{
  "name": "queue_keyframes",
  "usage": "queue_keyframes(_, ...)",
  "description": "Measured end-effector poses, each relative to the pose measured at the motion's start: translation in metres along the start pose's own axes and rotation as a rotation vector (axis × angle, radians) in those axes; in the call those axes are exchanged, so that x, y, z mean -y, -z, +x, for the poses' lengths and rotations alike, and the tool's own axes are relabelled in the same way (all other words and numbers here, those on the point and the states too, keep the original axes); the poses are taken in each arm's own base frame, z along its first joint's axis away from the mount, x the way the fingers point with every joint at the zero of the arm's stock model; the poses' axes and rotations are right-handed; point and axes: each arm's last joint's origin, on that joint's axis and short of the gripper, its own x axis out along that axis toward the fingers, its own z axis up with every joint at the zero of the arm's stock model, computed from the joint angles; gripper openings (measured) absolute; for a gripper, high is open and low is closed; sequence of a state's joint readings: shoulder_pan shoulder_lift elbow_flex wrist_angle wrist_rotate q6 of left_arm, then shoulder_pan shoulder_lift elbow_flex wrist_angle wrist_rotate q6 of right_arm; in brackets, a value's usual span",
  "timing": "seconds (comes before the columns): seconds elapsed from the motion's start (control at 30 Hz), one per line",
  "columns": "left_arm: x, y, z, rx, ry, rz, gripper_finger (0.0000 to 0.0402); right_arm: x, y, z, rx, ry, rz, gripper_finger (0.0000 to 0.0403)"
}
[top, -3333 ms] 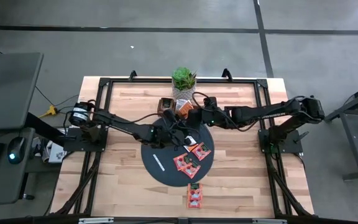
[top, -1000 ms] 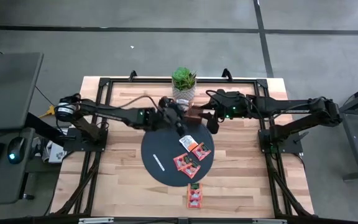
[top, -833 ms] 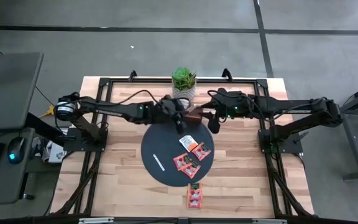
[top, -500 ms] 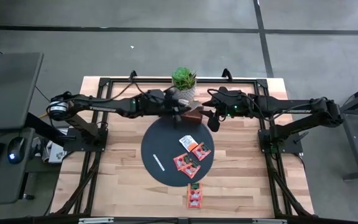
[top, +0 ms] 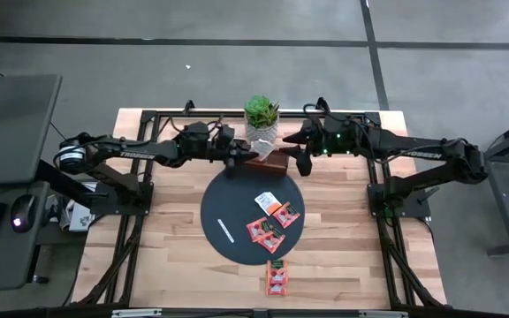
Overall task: Pick & Place Tea
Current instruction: Put the white tea bag into the middle section of the wooden organizer
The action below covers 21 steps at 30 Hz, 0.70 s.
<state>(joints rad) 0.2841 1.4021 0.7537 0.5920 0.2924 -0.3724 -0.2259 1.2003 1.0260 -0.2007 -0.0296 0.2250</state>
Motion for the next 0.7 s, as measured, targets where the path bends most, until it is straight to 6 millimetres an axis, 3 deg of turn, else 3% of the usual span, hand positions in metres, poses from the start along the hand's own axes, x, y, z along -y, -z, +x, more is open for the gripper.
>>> queue_keyframes(0.33, 0.005, -0.004, -0.003, 0.023, 0.159, 0.015, 0.0000, 0.010, -0.011, 0.010, 0.079, -0.150, 0.043, 0.0170)
queue_keyframes(0.7, -0.004, -0.007, -0.006, 0.009, 0.180, 0.014, 0.0000, 0.009, -0.002, 0.032, 0.019, -0.237, 0.071, 0.0170)
